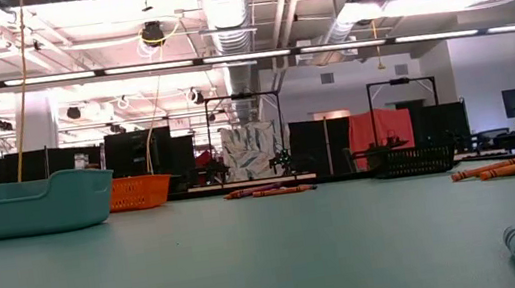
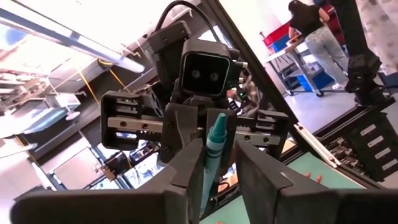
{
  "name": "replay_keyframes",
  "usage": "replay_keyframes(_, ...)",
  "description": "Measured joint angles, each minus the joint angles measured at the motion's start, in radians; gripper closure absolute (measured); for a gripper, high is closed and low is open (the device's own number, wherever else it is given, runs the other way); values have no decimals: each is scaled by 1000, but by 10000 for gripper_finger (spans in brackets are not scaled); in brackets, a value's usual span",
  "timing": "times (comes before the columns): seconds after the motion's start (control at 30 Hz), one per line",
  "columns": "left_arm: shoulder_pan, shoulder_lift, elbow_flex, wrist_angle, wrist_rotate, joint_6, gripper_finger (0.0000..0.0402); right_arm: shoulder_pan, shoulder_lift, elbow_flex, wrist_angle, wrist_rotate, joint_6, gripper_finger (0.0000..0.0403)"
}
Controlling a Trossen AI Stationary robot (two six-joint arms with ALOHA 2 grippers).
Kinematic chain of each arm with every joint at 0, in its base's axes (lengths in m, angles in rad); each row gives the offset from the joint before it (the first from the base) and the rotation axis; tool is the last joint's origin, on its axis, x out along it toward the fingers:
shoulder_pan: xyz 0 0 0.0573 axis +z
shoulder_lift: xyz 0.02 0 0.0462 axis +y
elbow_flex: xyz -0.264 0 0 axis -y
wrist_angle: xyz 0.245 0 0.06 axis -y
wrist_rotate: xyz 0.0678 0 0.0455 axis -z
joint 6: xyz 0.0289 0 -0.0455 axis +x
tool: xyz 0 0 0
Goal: Sort crayons
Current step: Put the blue crayon into the left blue bin
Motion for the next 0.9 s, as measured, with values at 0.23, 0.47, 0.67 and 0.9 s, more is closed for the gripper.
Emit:
replay_keyframes(0.23, 15, -1, 0, 0, 24, -11, 349, -11, 0, 0, -1, -25, 27, 403)
replay_keyframes(0.47, 15, -1, 0, -5, 21, 5, 392, -11, 1, 0, -5, -23, 31, 396)
replay_keyframes(0.67, 15, -3, 0, -27, -20, 5, 397, -22, 1, 0, -43, 13, 93, 375)
replay_keyframes(0.9, 23, -110, 1, -345, -203, -21, 399, -49, 1, 1, -191, 67, 209, 269)
